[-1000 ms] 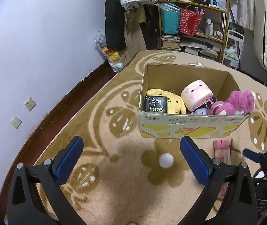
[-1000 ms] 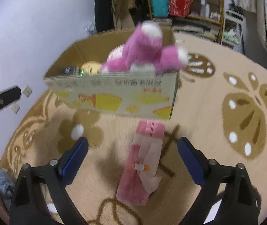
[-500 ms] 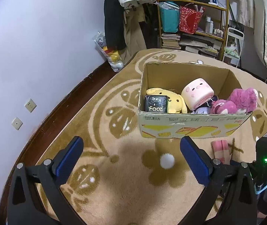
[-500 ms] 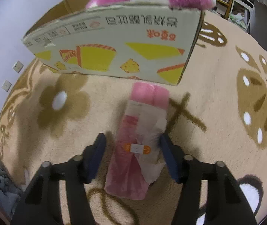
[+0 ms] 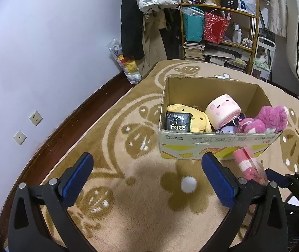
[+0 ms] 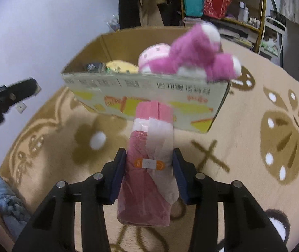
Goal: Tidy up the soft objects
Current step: 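Close the right tool on the pink-and-white wrapped roll and lift it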
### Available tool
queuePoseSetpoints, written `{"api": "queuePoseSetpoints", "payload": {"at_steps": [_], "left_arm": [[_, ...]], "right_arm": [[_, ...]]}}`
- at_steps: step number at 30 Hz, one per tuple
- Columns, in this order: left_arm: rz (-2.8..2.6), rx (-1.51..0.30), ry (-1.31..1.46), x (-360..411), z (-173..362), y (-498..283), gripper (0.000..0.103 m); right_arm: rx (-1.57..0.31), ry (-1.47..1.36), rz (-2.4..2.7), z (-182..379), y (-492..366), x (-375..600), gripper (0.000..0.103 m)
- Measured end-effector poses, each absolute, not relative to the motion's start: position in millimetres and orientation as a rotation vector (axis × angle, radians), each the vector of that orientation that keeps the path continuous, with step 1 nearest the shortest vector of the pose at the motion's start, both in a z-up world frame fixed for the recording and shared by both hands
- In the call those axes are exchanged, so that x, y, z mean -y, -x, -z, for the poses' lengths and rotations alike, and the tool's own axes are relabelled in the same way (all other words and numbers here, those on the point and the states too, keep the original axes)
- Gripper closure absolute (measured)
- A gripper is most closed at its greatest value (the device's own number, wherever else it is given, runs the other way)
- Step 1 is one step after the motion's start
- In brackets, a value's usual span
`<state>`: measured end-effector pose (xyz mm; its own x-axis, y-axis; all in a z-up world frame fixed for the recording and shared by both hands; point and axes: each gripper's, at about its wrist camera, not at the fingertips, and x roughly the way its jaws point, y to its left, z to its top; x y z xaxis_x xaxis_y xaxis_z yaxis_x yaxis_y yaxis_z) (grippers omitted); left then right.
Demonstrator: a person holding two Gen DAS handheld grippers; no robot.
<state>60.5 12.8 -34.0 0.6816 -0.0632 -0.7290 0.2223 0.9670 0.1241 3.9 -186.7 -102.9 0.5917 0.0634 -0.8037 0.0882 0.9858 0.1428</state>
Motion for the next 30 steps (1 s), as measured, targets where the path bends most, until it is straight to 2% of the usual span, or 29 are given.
{"api": "queuePoseSetpoints", "payload": {"at_steps": [6,8,9,10,16,20,22,26,27,28,29,30], "left_arm": [[0.158,-0.802,-0.213,-13.6,32.9,-61.3,0.001],[0.157,-0.798,-0.212,-13.9,32.1,-61.4,0.001],[0.156,-0.796,-0.213,-13.9,31.5,-61.3,0.001],[0.154,-0.794,-0.214,-14.1,31.2,-61.4,0.001],[0.152,-0.794,-0.200,-16.4,29.7,-62.9,0.001],[0.153,-0.794,-0.198,-16.8,29.6,-62.2,0.001],[0.150,-0.792,-0.198,-16.8,29.6,-62.0,0.001],[0.152,-0.797,-0.199,-16.9,29.6,-62.3,0.001],[0.154,-0.797,-0.200,-17.1,29.4,-62.3,0.001],[0.155,-0.798,-0.200,-16.8,29.6,-62.6,0.001],[0.155,-0.798,-0.202,-16.7,29.5,-62.7,0.001],[0.155,-0.797,-0.205,-16.5,29.6,-62.4,0.001]], "right_arm": [[-0.903,-0.184,0.002,88.8,-3.3,181.6,0.059],[-0.896,-0.183,-0.009,85.3,-1.6,179.5,0.064],[-0.889,-0.184,-0.025,83.2,-0.1,178.7,0.094],[-0.883,-0.162,-0.002,79.7,0.7,177.1,0.103],[-0.857,-0.161,-0.021,71.7,2.6,176.4,0.103],[-0.921,-0.190,-0.019,84.8,-3.3,180.5,0.102],[-0.942,-0.211,-0.014,90.2,-3.5,184.0,0.096],[-0.942,-0.180,0.002,95.9,-4.8,182.5,0.094],[-0.947,-0.183,0.005,98.3,-5.8,183.3,0.087],[-0.960,-0.195,0.009,102.1,-6.9,185.2,0.071],[-0.973,-0.211,0.013,106.2,-7.8,188.0,0.061],[-0.979,-0.226,0.018,109.9,-8.4,191.0,0.048]]}}
